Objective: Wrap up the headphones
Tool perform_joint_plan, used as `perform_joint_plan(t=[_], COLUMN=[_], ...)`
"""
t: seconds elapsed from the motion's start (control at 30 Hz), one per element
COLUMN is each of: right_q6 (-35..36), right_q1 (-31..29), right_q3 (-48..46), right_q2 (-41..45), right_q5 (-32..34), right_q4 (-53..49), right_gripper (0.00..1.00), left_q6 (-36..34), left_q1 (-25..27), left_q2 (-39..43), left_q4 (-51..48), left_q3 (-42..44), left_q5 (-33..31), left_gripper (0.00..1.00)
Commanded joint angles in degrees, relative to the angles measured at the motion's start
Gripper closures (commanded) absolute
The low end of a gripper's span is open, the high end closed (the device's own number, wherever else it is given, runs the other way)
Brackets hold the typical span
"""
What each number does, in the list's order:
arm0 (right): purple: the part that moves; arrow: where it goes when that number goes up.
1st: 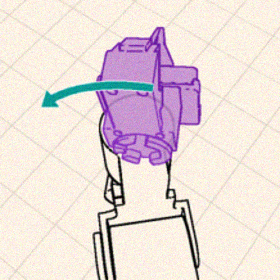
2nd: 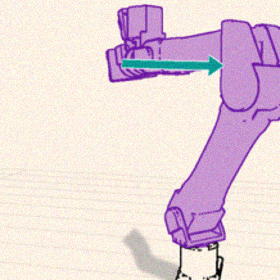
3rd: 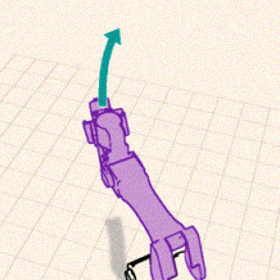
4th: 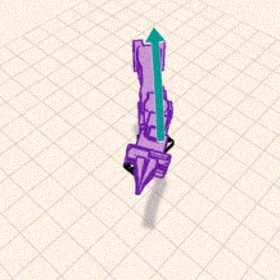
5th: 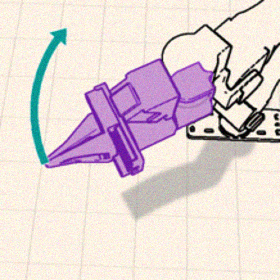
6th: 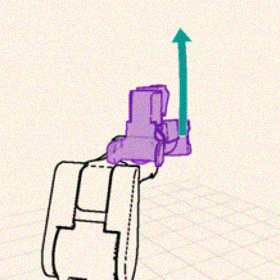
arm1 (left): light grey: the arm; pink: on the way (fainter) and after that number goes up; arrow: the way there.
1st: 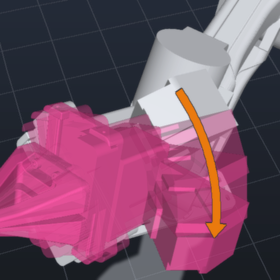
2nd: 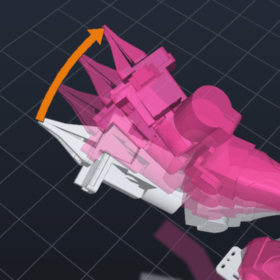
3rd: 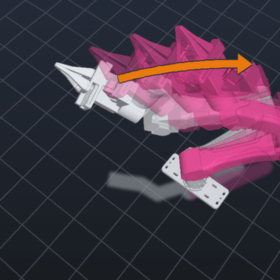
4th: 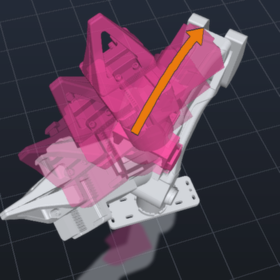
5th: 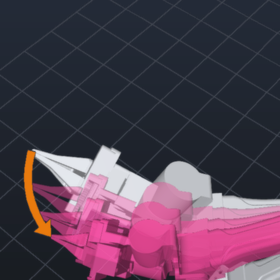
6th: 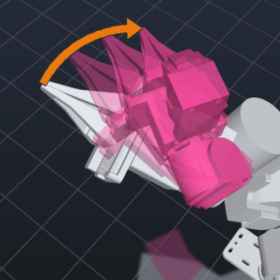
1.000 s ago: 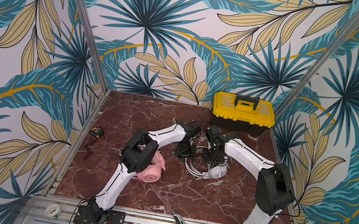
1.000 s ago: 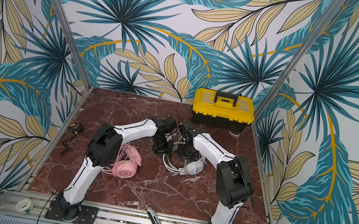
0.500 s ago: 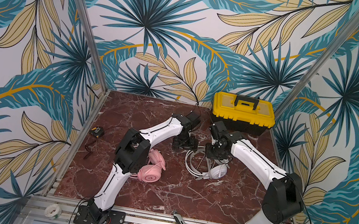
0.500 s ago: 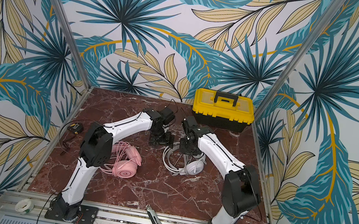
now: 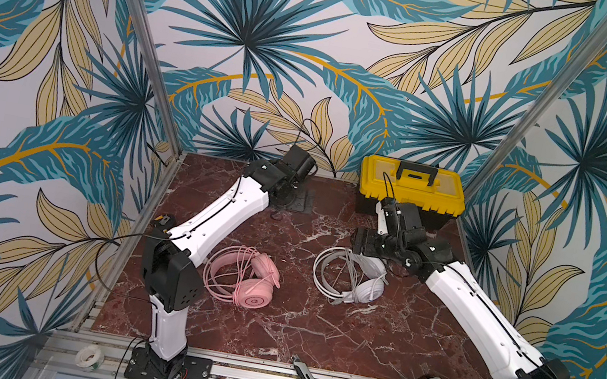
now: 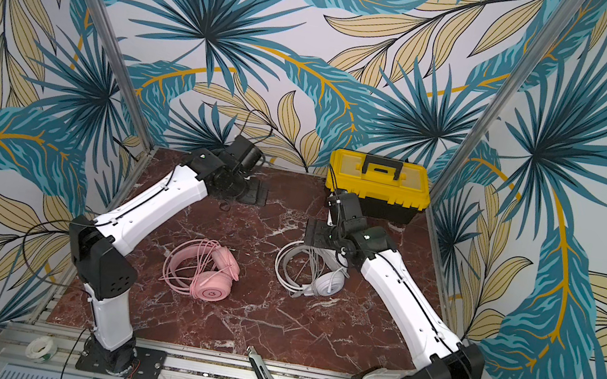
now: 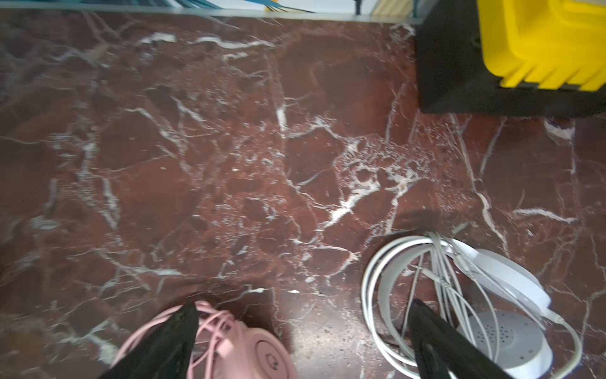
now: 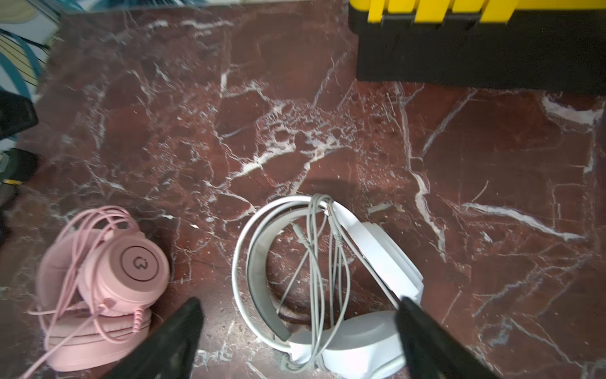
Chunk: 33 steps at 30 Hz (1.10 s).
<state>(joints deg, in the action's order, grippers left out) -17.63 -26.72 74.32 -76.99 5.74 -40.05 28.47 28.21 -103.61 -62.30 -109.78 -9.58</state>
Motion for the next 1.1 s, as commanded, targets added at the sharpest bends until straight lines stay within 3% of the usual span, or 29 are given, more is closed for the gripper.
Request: perform_joint_plan(t=[0.0,0.2,0.43,0.57,0.77,1.07], right_q6=[3.5,6.4,6.4,7.0,8.4,9.2], right_q1=[-0.1,-0.1,-0.1,-0.3,-1.1,-2.0], right_q3=[-4.7,-12.7,-15.2,-15.6,-19.2,-21.7], right_q2=[3.4,10.7,12.9,12.1,11.9,12.3], right_q5=[-2.3,-7.0,-12.5,-18.4,-25.4,-28.0], right_q4=[6.4,16.1,18.8,19.4,24.5,27.0], right_gripper=[0.0,0.0,0.0,0.0,0.0,0.0], left_q6=[-3.1,-5.3,-18.6,-20.1,-16.8,-14.2], left_q1=[-4.6,-15.2,-25.8,-27.7,-28.8,-28.9], left_q2=[5.3,15.3,20.7,22.7,20.8,14.5], left_q4=[-0.8,-1.1,-9.4,-10.2,-10.2,-8.9], left_q3=[4.7,15.5,23.1,28.4,35.9,40.9], left_q5=[-2.4,4.3,5.5,7.2,10.9,14.9], left_gripper=[0.0,0.0,0.0,0.0,0.04,0.15])
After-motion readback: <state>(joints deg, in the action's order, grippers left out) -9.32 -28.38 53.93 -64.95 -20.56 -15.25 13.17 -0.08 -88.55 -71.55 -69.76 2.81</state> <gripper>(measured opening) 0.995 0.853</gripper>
